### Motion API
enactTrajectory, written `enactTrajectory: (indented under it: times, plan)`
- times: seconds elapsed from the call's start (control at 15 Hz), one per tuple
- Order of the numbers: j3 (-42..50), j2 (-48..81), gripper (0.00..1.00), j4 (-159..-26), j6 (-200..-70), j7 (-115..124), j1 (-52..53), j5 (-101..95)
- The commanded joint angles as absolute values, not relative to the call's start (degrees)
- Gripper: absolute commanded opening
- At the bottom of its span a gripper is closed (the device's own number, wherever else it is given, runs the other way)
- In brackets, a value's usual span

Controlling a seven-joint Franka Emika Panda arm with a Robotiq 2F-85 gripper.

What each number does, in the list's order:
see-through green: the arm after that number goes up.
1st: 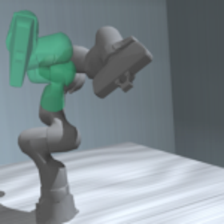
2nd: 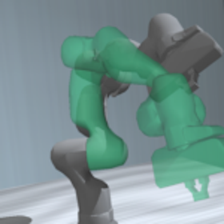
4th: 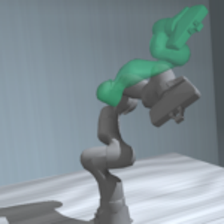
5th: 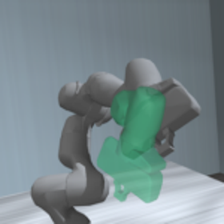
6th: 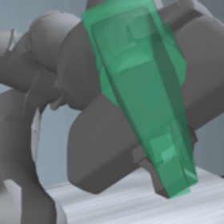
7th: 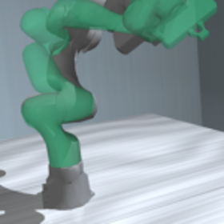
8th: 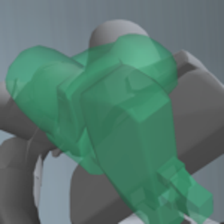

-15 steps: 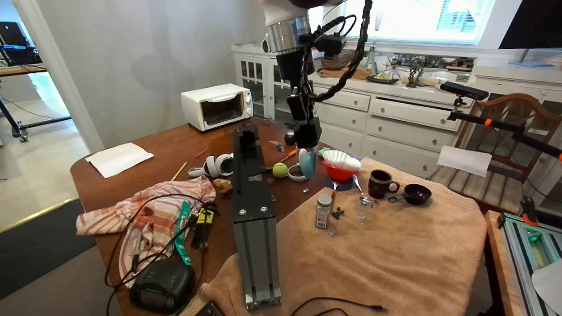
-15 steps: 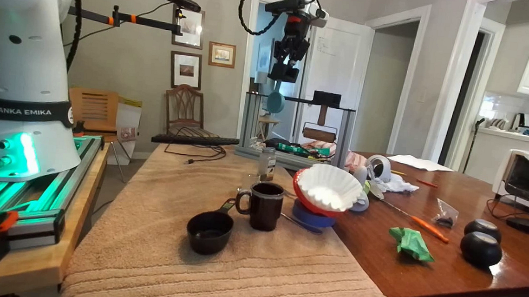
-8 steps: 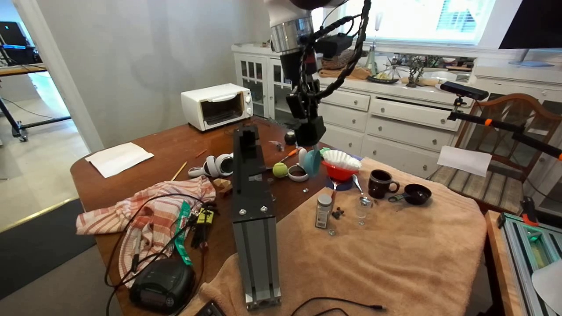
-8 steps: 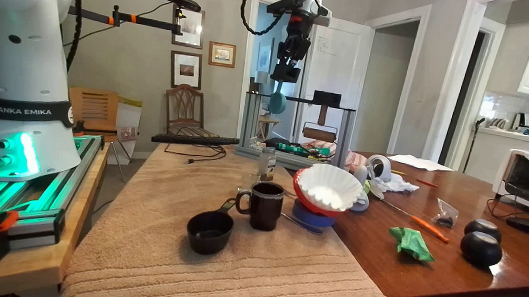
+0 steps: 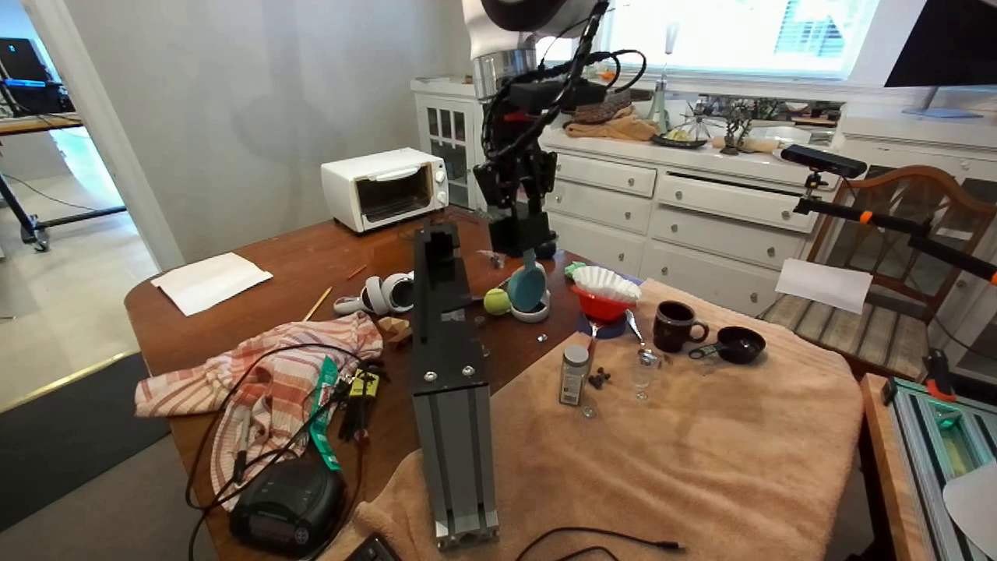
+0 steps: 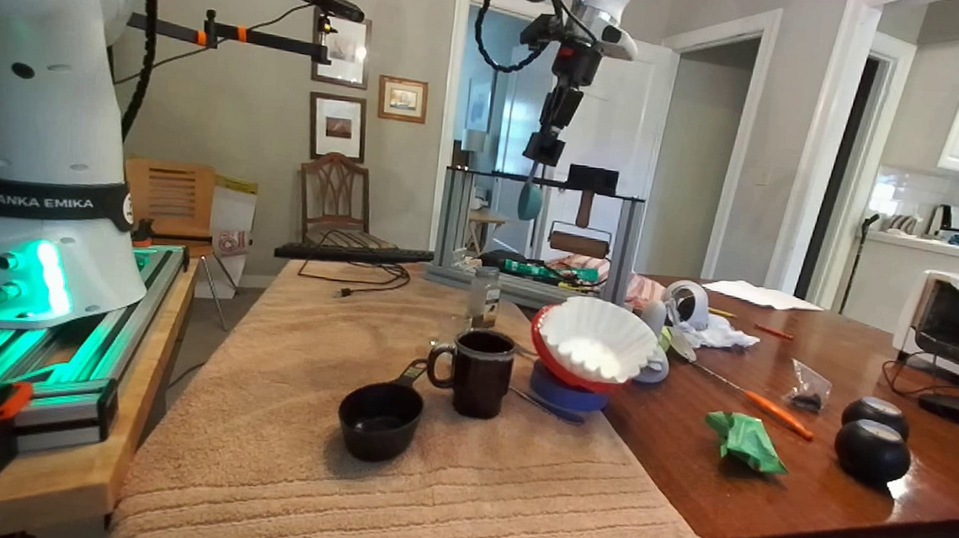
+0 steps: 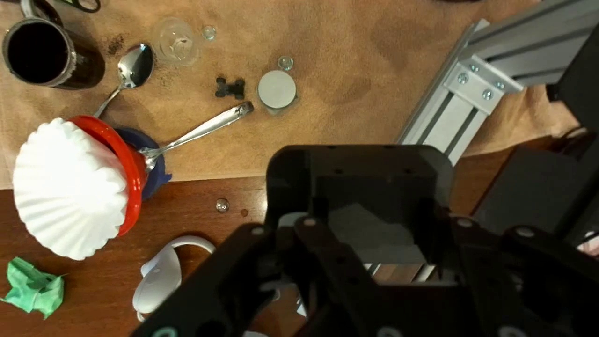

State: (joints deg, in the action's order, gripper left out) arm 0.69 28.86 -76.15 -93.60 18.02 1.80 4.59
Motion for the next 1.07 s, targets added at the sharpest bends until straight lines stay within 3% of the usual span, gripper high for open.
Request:
enactTrajectory:
  times: [0.0, 0.4, 0.47, 0.6, 0.67, 1.0]
  plan:
    - [2.6, 36.2, 0.22, -64.9, -91.3, 25.0, -0.4, 8.5]
    - [4.3, 43.8, 0.22, -52.8, -89.5, 37.3, -3.0, 11.8]
    - [4.4, 39.8, 0.47, -59.7, -93.1, 33.7, -2.6, 9.4]
    - [4.4, 41.5, 0.47, -56.9, -92.0, 35.4, -2.8, 10.3]
    - [4.3, 42.0, 0.22, -56.3, -91.9, 35.8, -2.8, 10.3]
    - [7.5, 44.3, 0.22, -54.3, -97.4, 48.1, -2.3, 9.7]
